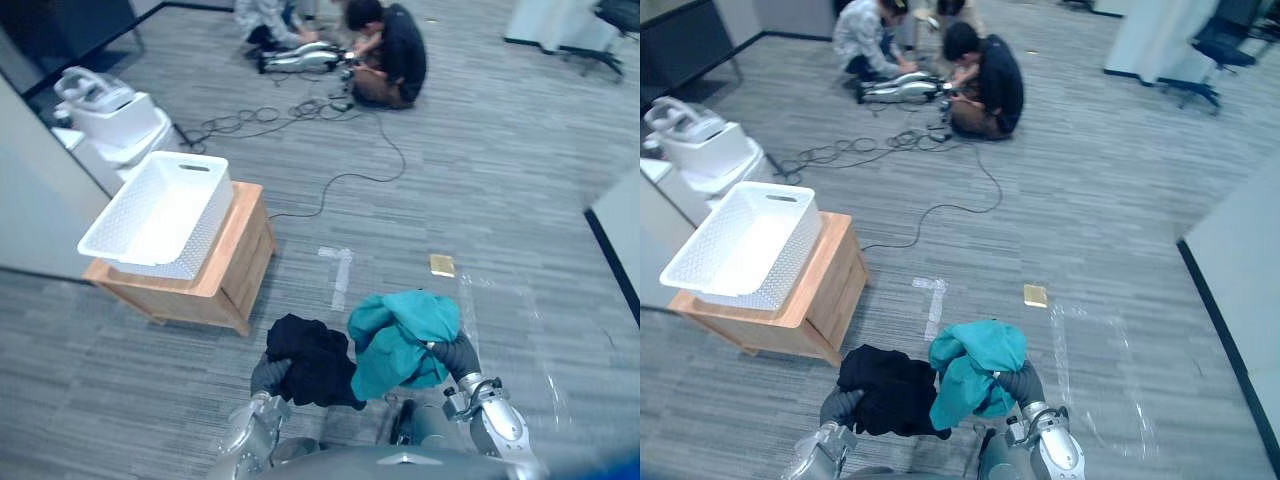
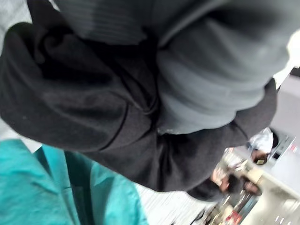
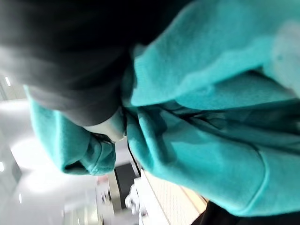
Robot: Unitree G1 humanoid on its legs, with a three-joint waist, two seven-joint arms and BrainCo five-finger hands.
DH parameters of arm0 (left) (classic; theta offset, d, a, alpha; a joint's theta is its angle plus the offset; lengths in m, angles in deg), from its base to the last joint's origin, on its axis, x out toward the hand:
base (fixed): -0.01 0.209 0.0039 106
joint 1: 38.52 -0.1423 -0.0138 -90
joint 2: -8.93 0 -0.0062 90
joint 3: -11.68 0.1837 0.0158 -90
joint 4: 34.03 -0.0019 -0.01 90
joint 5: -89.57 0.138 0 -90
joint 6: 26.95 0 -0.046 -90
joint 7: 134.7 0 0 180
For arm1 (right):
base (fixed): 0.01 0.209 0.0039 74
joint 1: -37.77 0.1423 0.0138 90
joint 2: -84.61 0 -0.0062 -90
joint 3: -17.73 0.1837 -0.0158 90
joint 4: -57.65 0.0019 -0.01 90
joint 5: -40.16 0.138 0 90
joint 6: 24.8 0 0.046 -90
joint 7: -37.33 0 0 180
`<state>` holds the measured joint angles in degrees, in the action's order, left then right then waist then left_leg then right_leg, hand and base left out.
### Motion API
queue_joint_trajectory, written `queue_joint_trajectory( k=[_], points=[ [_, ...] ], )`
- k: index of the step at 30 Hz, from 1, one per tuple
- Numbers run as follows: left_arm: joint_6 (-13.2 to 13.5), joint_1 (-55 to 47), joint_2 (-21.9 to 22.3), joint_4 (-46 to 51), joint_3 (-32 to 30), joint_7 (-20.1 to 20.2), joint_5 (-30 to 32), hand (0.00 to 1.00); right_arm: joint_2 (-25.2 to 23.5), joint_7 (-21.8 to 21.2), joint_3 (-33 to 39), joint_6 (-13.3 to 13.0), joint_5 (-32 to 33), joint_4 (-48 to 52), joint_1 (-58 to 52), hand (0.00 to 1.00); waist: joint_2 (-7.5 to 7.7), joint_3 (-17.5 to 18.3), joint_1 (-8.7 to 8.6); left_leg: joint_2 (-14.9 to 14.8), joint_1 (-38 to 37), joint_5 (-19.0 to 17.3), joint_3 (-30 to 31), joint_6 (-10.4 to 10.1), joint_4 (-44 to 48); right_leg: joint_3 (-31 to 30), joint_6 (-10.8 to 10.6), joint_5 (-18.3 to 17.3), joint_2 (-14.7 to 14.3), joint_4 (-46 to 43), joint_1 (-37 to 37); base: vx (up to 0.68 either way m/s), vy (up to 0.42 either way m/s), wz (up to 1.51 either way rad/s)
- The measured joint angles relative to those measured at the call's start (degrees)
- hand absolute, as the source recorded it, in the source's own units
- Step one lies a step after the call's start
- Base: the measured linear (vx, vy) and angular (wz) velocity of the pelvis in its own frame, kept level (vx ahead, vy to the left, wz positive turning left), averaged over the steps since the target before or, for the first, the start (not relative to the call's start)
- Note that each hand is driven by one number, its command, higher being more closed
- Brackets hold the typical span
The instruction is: Tidy the bed and pick cloth on bed and put in laundry
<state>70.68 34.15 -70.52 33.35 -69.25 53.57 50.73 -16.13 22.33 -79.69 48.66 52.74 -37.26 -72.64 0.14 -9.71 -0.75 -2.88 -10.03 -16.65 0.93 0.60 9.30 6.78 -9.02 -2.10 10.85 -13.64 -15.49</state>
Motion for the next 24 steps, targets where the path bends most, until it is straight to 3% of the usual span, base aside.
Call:
queue_joint_trajectory(
  k=[1, 2, 3, 4, 5, 7, 9, 11, 13, 16, 18, 19, 20, 21, 23, 24],
  points=[
    [0.3, -1.7, -0.4, -0.3, -0.1, 0.0, 0.0, 1.0, 0.1, -0.2, -1.1, -1.0, 0.0, 1.9, 0.1, 1.0, 1.21, 0.2, 0.04, -0.8, -1.6, -4.9, 0.9, -2.6, 2.1, -3.4, 1.4, 3.3, -0.1, -1.3, -0.3, 0.47, -0.428, 0.71],
    [0.3, -1.9, -0.3, -0.9, -0.1, 0.0, 0.0, 1.0, 0.6, -0.4, -1.2, -1.2, 0.0, 2.0, 0.5, 1.0, 0.69, 0.3, 0.01, -1.8, -2.2, -6.2, 1.3, -3.0, 3.2, -3.5, 2.6, 4.4, -1.0, -3.8, -0.4, 0.48, -0.412, 0.49],
    [0.3, -3.5, 1.2, -2.0, 0.1, 0.1, -0.1, 1.0, 2.7, -0.7, -1.5, -1.3, 0.1, 1.9, 1.4, 1.0, -3.78, 1.5, 0.65, -6.0, -2.7, -8.0, 1.3, -3.4, 5.6, -1.4, 5.1, -1.3, -4.3, -9.2, -1.3, 0.39, -0.294, 0.11],
    [0.4, -4.8, 1.7, -2.0, -0.1, 0.1, -0.1, 1.0, 3.1, -0.8, -2.2, -1.3, 0.1, 1.7, 2.1, 1.0, -4.38, 1.8, 0.97, -6.8, -1.9, -7.9, 1.3, -3.4, 8.5, -0.7, 5.8, -2.7, -5.0, -10.3, -1.4, 0.5, -0.35, 0.17],
    [0.5, -5.1, 2.4, -2.1, -0.6, 0.0, -0.4, 1.0, 4.1, -0.7, -2.5, -1.3, 0.1, 1.7, 3.5, 1.0, -5.43, 1.8, 0.66, -7.7, 2.7, -6.1, 1.2, -2.7, 18.6, 0.6, 7.0, -4.8, -5.4, -11.6, -0.8, 0.5, -0.38, 0.24],
    [0.5, -5.6, 3.4, -2.1, -1.4, 0.2, -3.0, 1.0, 5.2, -1.3, -2.6, -1.1, 0.1, 2.0, 5.6, 1.0, -6.03, 0.2, 1.5, -11.0, 13.5, 6.0, 0.8, -2.7, 41.6, 2.8, 9.3, -6.9, -7.0, -10.1, 4.6, 0.53, -0.396, 0.37],
    [0.8, -5.9, 3.8, -2.1, -2.2, 0.3, -3.3, 1.0, 4.9, -2.0, -2.6, -0.7, -0.2, 2.3, 6.7, 1.0, -6.25, -0.7, 1.91, -13.0, 19.6, 5.5, -2.0, -2.8, 53.8, 5.1, 10.6, -8.5, -8.1, -6.7, 11.2, 0.46, -0.266, 0.42],
    [2.1, -6.2, 4.0, -1.4, -2.6, 0.6, -3.2, 1.0, 5.0, -2.7, -2.6, -0.6, -0.5, 4.4, 6.9, 1.0, -5.68, -0.8, 2.56, -11.8, 23.3, 3.5, -7.1, -3.0, 53.2, 7.5, 11.0, -8.9, -8.0, -1.5, 17.4, 0.42, -0.213, 0.54],
    [2.8, -6.1, 4.1, -0.2, -2.7, 0.7, -3.4, 1.0, 5.0, -2.8, -2.4, -0.6, -0.5, 6.2, 7.0, 1.0, -5.27, -0.8, 3.47, -10.6, 24.6, 1.6, -13.5, -3.6, 45.5, 9.4, 10.9, -8.8, -7.8, 2.5, 21.0, 0.35, -0.122, 0.5],
    [2.8, -5.7, 4.7, 0.9, -3.6, 1.4, -4.0, 1.0, 5.0, -2.6, -1.8, -0.4, -0.5, 6.6, 7.0, 1.0, -3.97, -0.1, 3.34, -5.8, 24.9, 2.0, -28.0, -3.8, 24.4, 16.1, 9.2, -8.7, -6.7, 7.8, 25.8, 0.49, -0.062, 0.97],
    [2.8, -5.2, 5.3, 0.9, -3.5, 2.5, -4.4, 1.0, 5.1, -1.9, -0.8, 0.7, -0.5, 7.6, 6.9, 1.0, -3.8, 0.2, 3.4, -0.8, 24.6, 8.6, -35.5, -1.3, 8.2, 20.4, 6.6, -10.2, -6.3, 8.4, 27.5, 0.39, 0.026, 1.08],
    [2.8, -5.5, 5.3, 0.8, -3.5, 2.9, -4.3, 1.0, 5.2, -1.7, -0.8, 0.9, -0.5, 7.8, 6.9, 1.0, -4.21, 0.4, 3.68, 0.0, 24.1, 11.8, -37.7, 0.1, 3.5, 21.3, 5.5, -10.9, -6.9, 8.5, 28.4, 0.46, 0.081, 0.81],
    [2.8, -5.9, 5.1, 0.2, -3.7, 3.1, -4.3, 1.0, 5.2, -1.6, -0.9, 1.3, -0.6, 7.8, 6.9, 1.0, -4.51, 1.1, 4.05, 0.6, 22.9, 14.2, -38.9, 9.6, 1.1, 21.2, 4.1, -12.0, -7.5, 8.5, 29.9, 0.4, 0.11, 0.68],
    [2.8, -5.8, 5.3, -1.0, -4.9, 3.5, -4.2, 1.0, 4.9, -1.5, -1.2, 1.5, -0.8, 7.9, 7.1, 1.0, -2.48, 2.1, 4.63, 2.5, 22.8, 13.6, -38.4, 11.5, 1.0, 21.1, 3.3, -12.4, -6.1, 7.7, 30.1, 0.41, 0.114, 0.58],
    [2.9, -5.5, 5.3, -0.9, -6.8, 4.5, -4.1, 1.0, 4.7, -1.6, -1.9, 1.5, -1.2, 7.9, 8.6, 1.0, -1.0, 2.3, 4.89, 3.5, 22.3, 11.3, -37.6, 12.9, 2.3, 20.3, 3.0, -12.2, -4.8, 2.1, 28.9, 0.45, 0.134, 0.54],
    [2.9, -5.1, 5.1, -0.9, -7.6, 4.5, -2.9, 1.0, 4.8, -1.9, -2.3, 1.5, -1.2, 7.9, 9.7, 1.0, -0.71, 2.3, 4.91, 3.9, 21.0, 10.4, -36.6, 13.0, 2.7, 19.0, 2.5, -11.9, -3.3, -5.9, 26.9, 0.46, 0.153, 0.53]
  ],
)
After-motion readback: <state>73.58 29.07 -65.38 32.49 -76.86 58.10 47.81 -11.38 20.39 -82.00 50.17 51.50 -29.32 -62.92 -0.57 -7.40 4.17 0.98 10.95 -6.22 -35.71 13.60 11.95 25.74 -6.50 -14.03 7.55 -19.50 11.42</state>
